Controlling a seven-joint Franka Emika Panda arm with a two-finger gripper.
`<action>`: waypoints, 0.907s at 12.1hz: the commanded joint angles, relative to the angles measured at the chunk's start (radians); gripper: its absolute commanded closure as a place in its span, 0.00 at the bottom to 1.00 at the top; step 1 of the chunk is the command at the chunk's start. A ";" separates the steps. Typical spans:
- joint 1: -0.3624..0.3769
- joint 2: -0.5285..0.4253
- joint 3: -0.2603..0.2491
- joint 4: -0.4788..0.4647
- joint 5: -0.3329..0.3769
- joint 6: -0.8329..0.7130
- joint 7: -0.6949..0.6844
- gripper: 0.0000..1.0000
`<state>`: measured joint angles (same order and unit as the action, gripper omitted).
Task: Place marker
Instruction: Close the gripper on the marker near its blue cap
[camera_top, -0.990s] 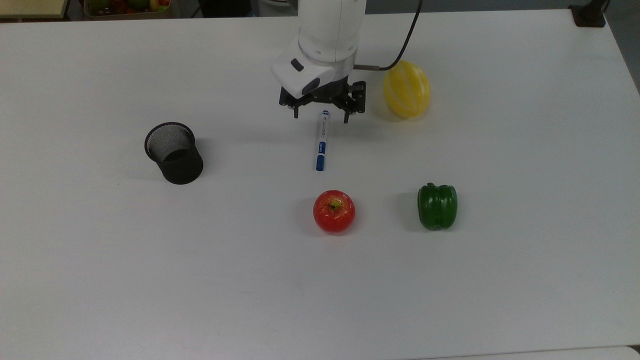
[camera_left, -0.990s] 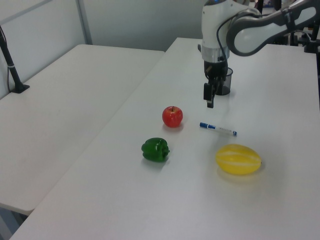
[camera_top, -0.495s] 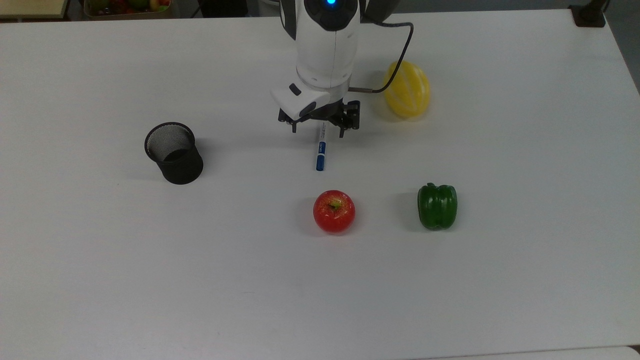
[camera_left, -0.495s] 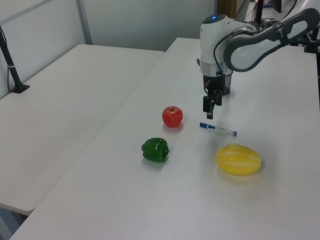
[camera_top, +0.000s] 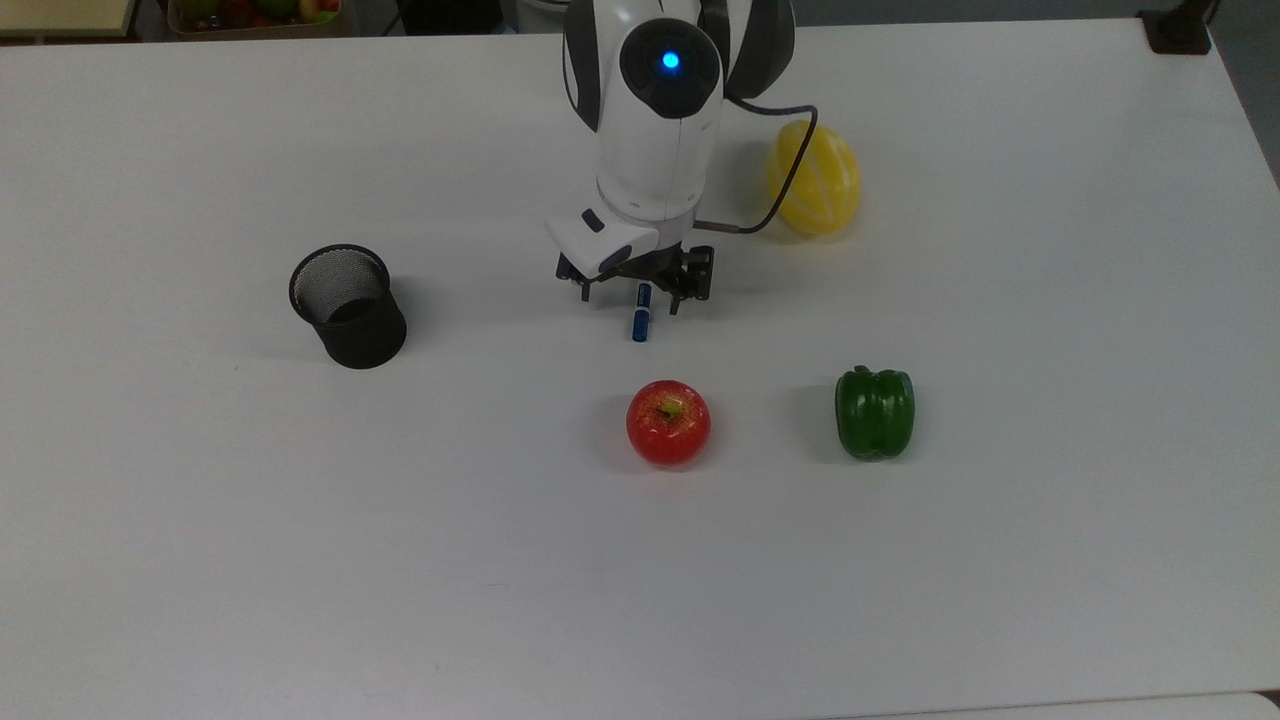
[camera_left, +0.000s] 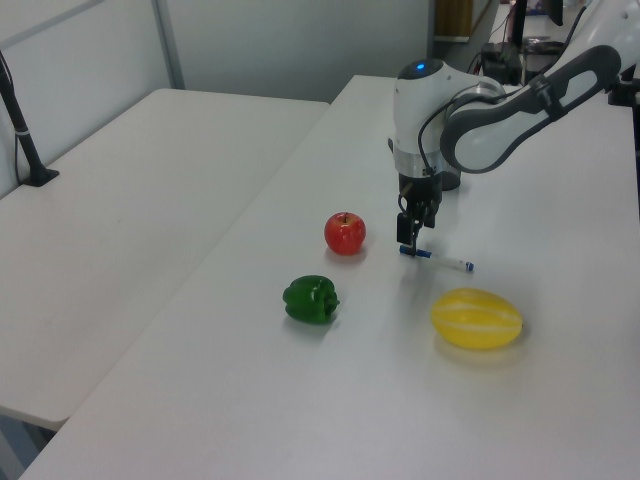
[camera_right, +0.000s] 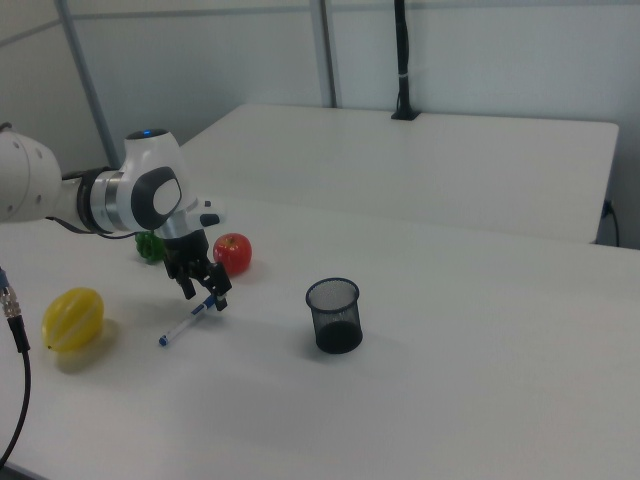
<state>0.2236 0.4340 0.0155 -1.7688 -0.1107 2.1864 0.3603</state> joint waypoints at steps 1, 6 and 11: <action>0.008 0.020 -0.003 -0.008 -0.029 0.047 0.045 0.10; 0.013 0.023 -0.003 -0.012 -0.040 0.042 0.043 0.36; 0.017 0.022 -0.002 -0.015 -0.040 0.027 0.042 0.63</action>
<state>0.2285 0.4602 0.0196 -1.7654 -0.1328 2.2120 0.3797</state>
